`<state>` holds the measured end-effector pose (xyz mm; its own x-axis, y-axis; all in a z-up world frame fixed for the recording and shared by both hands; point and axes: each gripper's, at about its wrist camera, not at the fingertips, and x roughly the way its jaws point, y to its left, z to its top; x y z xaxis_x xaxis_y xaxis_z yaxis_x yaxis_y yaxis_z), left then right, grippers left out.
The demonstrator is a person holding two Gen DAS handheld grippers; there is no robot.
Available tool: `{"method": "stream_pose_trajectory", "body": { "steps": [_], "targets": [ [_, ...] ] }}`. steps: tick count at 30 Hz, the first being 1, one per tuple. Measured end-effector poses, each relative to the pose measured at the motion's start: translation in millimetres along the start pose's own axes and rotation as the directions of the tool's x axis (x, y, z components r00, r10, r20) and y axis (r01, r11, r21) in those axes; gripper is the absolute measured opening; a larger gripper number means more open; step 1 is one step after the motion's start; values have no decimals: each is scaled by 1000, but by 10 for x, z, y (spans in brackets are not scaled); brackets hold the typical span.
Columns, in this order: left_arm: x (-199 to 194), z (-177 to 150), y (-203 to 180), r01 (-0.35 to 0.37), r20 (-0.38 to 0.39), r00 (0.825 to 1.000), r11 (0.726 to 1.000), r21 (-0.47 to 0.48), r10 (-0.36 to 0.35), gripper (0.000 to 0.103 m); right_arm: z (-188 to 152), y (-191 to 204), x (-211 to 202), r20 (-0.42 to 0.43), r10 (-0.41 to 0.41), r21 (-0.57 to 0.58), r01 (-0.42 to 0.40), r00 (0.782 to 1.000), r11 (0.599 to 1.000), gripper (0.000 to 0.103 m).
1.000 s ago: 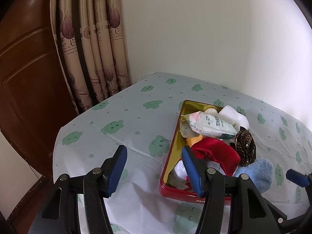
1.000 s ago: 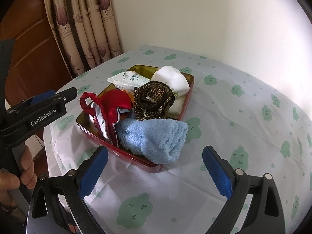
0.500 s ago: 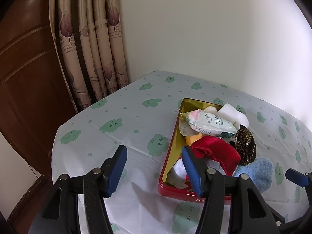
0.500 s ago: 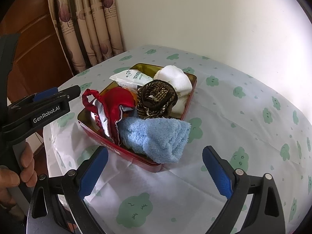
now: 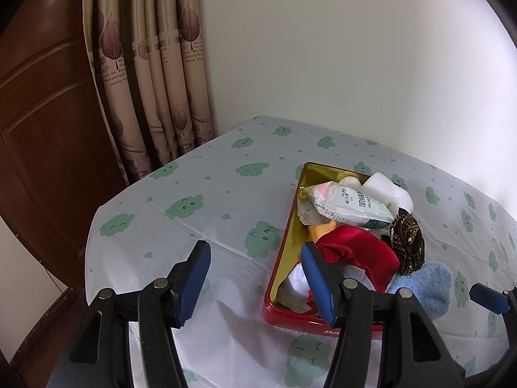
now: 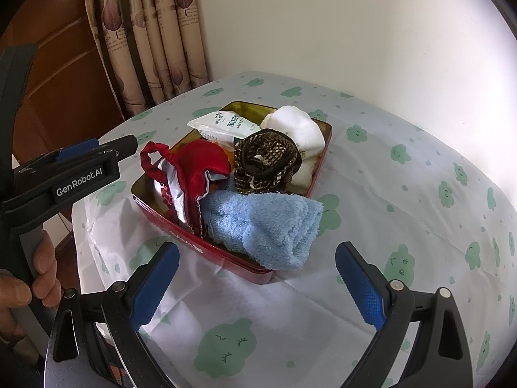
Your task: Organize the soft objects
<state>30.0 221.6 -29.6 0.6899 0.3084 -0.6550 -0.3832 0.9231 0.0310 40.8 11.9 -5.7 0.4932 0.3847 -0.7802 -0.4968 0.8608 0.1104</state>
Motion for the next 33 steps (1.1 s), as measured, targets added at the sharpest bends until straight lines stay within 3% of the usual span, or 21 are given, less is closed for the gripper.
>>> {"method": "stream_pose_trajectory", "body": {
  "steps": [33],
  "targets": [
    [-5, -20, -79, -1, 6, 1000, 999, 32, 1, 60, -51, 30, 83, -26, 16, -5, -16, 1000, 1000, 96]
  ]
}}
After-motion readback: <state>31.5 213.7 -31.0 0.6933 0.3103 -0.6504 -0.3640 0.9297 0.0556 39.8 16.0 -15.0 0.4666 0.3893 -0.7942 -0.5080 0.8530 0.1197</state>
